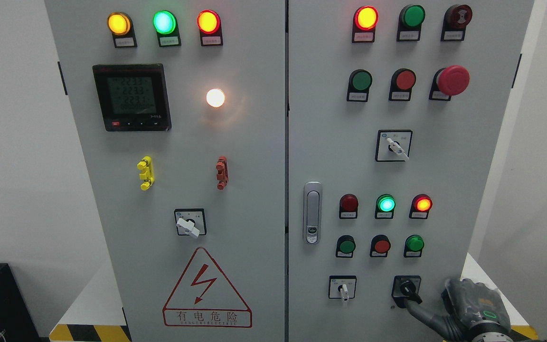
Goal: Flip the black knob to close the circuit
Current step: 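Twist the black knob with the right hand to flip it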
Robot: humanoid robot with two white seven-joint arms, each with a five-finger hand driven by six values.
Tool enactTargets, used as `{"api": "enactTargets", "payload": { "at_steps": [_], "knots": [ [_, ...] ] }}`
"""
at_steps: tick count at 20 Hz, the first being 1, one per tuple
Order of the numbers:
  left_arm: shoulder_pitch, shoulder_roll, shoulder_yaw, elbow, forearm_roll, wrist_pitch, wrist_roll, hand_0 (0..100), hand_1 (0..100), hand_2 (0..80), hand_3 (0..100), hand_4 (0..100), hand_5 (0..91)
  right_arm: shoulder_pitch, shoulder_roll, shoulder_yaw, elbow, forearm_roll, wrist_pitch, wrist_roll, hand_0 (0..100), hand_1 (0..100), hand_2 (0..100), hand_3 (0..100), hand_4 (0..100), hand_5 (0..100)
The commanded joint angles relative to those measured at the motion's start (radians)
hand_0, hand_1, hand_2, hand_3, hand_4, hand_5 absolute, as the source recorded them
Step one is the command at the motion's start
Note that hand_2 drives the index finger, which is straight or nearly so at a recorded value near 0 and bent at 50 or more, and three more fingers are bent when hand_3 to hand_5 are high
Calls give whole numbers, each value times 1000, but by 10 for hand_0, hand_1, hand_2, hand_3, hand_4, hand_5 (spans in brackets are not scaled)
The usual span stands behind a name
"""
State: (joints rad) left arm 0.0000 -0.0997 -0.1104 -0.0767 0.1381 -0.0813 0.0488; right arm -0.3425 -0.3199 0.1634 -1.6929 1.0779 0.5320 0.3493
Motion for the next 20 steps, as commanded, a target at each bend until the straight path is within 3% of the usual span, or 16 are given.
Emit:
{"api": "enactTargets", "payload": {
  "at_steps": [1,20],
  "knots": [
    [21,0,0,0,0,0,0,120,556,0,0,0,0,-3,-5,-7,-4,-1,0,-4,0,60,899,1000,901,907],
    [21,0,0,0,0,0,0,120,556,0,0,0,0,19,-2,11,-24,-7,0,-6,0,62,897,1000,900,907]
  ]
}}
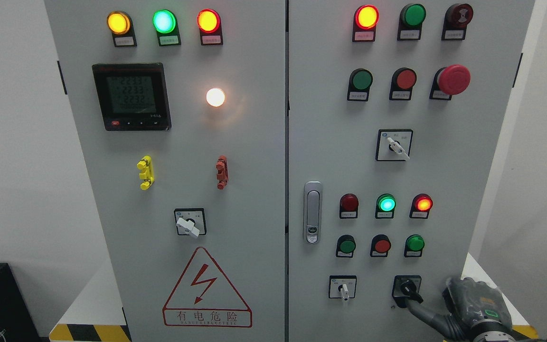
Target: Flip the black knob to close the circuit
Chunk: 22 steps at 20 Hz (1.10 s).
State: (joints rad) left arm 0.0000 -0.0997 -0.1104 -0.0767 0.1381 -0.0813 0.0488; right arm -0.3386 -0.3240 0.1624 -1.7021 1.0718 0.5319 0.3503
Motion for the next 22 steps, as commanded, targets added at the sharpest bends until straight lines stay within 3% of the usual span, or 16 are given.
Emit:
{"api": "enactTargets", "payload": {
  "at_steps": [1,22],
  "knots": [
    [21,0,0,0,0,0,0,120,556,0,0,0,0,18,2,12,-14,-1,-1,-8,0,62,897,1000,900,907],
    [21,0,0,0,0,0,0,120,556,0,0,0,0,35,14,65,-42,-4,-1,-14,0,71,894,1000,898,906]
  ]
}}
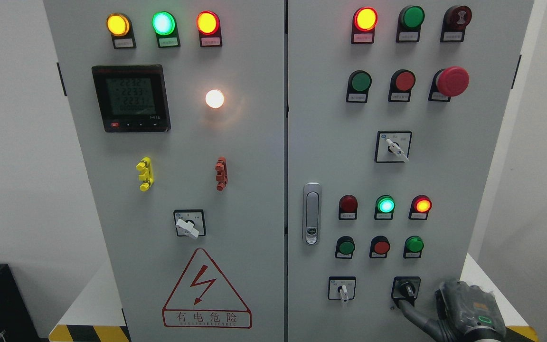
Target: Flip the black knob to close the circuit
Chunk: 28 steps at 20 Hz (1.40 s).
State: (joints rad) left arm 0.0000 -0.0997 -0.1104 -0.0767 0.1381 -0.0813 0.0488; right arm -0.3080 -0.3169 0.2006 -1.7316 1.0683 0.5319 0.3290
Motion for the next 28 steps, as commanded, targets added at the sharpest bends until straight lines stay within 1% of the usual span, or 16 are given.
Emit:
{"api": "enactTargets", "payload": {
  "at_steps": [1,8,12,14,17,20,22,24,26,27,28],
  "knots": [
    [20,0,0,0,0,0,0,120,556,0,0,0,0,4,9,28,-13,-1,-1,7,0,71,894,1000,898,906],
    [21,0,0,0,0,0,0,120,556,0,0,0,0,15,12,20,-32,-2,-6,-5,0,72,887,1000,896,904],
    [20,0,0,0,0,0,0,120,556,0,0,0,0,27,9,14,-63,-7,-9,-10,0,74,865,1000,881,894],
    [21,0,0,0,0,0,0,120,556,0,0,0,0,38,9,7,-88,-40,-6,-10,0,75,848,1000,876,889],
    [21,0,0,0,0,0,0,120,556,0,0,0,0,66,9,-1,-130,-86,-3,-16,0,78,814,1000,866,875],
    [21,0,0,0,0,0,0,120,556,0,0,0,0,113,10,-27,-181,-116,-3,-19,0,80,798,1000,847,866],
    [21,0,0,0,0,0,0,120,556,0,0,0,0,135,12,-35,-207,-134,-3,-21,0,82,783,1000,852,858],
    [21,0,0,0,0,0,0,120,556,0,0,0,0,159,12,-46,-232,-174,-3,-45,0,82,759,1000,852,850],
    [20,0,0,0,0,0,0,120,556,0,0,0,0,179,16,-49,-264,-261,-3,-65,0,86,714,988,848,828],
    [21,0,0,0,0,0,0,120,556,0,0,0,0,191,19,-65,-278,-319,-3,-79,0,87,705,985,846,822],
    [21,0,0,0,0,0,0,120,556,0,0,0,0,207,22,-88,-285,-379,-4,-103,0,89,683,971,835,802]
  ]
}}
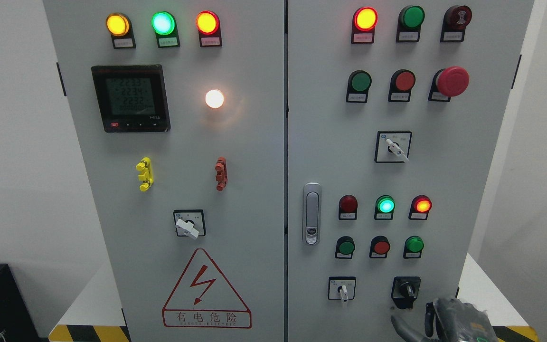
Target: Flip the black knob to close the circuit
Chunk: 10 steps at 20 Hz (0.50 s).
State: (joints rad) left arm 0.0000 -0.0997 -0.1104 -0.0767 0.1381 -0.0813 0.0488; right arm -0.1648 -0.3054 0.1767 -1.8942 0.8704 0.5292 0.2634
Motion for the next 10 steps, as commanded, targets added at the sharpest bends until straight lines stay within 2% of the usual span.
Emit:
{"api": "enactTargets", "payload": {
  "at_steps": [1,3,5,7,8,10],
  "knots": [
    [20,0,0,0,0,-2,0,120,556,0,0,0,0,76,12,-80,-128,-248,-8,-68,0,95,633,938,797,743],
    [21,0,0,0,0,0,0,120,556,0,0,0,0,99,12,-101,-154,-415,-11,-131,0,102,587,887,758,675],
    [22,0,0,0,0,0,0,120,556,0,0,0,0,126,14,-131,-175,-546,-12,-167,0,106,548,836,725,637],
    [20,0,0,0,0,0,0,120,556,0,0,0,0,157,37,-155,-184,-628,-32,-173,0,109,456,774,654,542],
    [21,0,0,0,0,0,0,120,556,0,0,0,0,174,46,-169,-184,-665,-59,-171,0,109,446,755,642,511],
    [22,0,0,0,0,0,0,120,556,0,0,0,0,209,71,-193,-184,-775,-125,-173,0,106,358,638,546,369]
  ]
}}
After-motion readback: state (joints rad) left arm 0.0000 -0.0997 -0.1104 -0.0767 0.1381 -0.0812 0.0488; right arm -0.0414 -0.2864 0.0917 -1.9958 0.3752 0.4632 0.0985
